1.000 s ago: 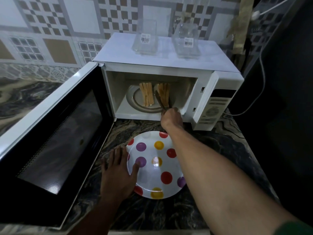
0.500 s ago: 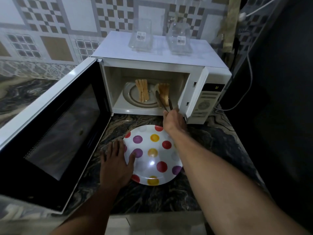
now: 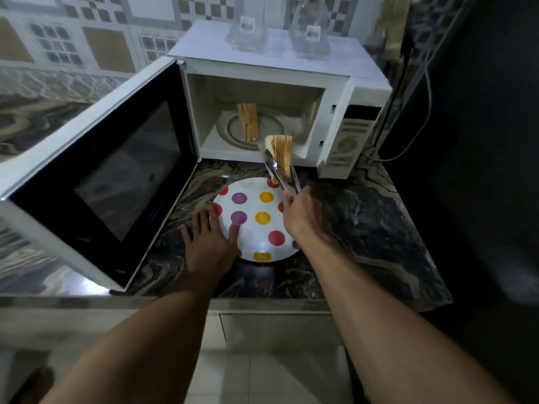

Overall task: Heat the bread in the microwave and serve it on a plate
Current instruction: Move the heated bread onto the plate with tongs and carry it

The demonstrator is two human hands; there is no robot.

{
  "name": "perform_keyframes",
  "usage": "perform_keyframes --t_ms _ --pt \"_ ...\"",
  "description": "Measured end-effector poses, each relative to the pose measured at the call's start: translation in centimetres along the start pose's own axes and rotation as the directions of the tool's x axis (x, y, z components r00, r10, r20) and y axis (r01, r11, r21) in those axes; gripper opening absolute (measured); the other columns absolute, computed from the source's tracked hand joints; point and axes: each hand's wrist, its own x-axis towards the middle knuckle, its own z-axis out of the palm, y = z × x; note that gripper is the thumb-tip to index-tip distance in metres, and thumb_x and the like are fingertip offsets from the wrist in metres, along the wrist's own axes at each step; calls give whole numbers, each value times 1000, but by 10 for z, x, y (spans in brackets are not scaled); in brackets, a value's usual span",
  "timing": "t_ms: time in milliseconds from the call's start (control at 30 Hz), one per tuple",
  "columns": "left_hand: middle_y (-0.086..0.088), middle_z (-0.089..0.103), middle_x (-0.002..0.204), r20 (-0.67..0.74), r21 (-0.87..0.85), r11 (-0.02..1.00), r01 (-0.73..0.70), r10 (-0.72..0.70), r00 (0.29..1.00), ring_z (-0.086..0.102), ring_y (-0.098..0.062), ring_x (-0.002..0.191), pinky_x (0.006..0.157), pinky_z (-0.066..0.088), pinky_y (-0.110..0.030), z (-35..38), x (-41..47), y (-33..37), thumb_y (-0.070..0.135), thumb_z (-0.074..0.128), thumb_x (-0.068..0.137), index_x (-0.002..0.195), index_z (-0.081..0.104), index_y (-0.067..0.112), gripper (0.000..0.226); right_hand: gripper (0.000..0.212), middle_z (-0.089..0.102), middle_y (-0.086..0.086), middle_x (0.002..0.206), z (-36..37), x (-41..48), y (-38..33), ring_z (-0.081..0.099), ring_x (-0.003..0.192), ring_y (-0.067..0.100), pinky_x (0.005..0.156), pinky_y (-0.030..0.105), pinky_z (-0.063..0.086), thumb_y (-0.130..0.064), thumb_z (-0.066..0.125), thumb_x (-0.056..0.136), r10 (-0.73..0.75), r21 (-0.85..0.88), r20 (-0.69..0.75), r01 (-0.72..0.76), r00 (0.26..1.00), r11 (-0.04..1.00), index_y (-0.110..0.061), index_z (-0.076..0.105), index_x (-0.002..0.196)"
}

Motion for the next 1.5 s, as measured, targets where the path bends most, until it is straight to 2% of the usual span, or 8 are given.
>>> perform_keyframes --t_ms 200,333,633,933,1167,1300,1400,1500 --pt "-13 12 166 54 -25 998 60 -58 997 2 -28 154 121 -5 -55 1 0 6 68 19 98 159 7 11 85 40 64 22 118 9 -37 24 61 107 41 75 39 44 -39 43 103 -8 -37 61 10 998 999 -7 42 129" --pt "-15 12 166 65 -13 997 79 -78 995 2 -31 154 120 -5 -58 3 1 9 71 16 96 159 7 10 88 36 64 19 112 16 -53 40 62 99 38 66 36 40 -41 42 103 6 -66 96 0 995 998 -9 44 119" --pt "-14 9 166 90 10 997 83 -83 992 0 -32 154 120 -5 -59 3 1 10 72 11 94 159 4 12 89 38 66 22 104 32 -65 57 64 91 41 73 49 55 -38 42 103 -37 -117 91 47 995 992 -5 42 121" --pt "-14 6 167 97 -2 997 79 -78 992 -2 -31 154 119 -6 -59 3 0 9 77 2 88 159 3 11 97 63 65 22 109 36 -68 62 65 95 38 65 36 47 -45 46 101 -45 -127 104 58 994 990 2 33 140" --pt "-13 5 167 105 -14 996 86 -84 991 -3 -30 154 119 -8 -58 -1 -1 10 78 2 86 159 2 12 99 57 64 16 105 22 -73 60 65 88 30 67 40 56 -49 47 99 -50 -55 73 54 996 997 0 43 129" --pt "-13 2 167 111 -32 996 81 -77 991 -5 -30 154 119 -9 -57 -3 -3 11 77 5 89 159 0 12 96 51 63 16 105 6 -73 60 62 86 29 60 35 46 -47 47 100 -61 -43 58 63 996 997 -2 44 125" --pt "-14 5 167 111 -28 996 83 -80 991 -2 -31 154 120 -6 -58 -4 -3 12 77 7 90 159 3 11 97 51 64 16 104 -4 -69 55 63 87 31 60 32 40 -49 45 100 -70 -37 30 71 997 997 -4 44 123" --pt "-16 22 162 39 -15 998 63 -62 997 16 -34 150 118 9 -60 -7 -2 10 77 15 91 158 15 13 92 52 65 18 108 -11 -58 42 64 92 34 62 34 42 -48 46 100 -78 -39 5 79 997 996 -2 45 125"
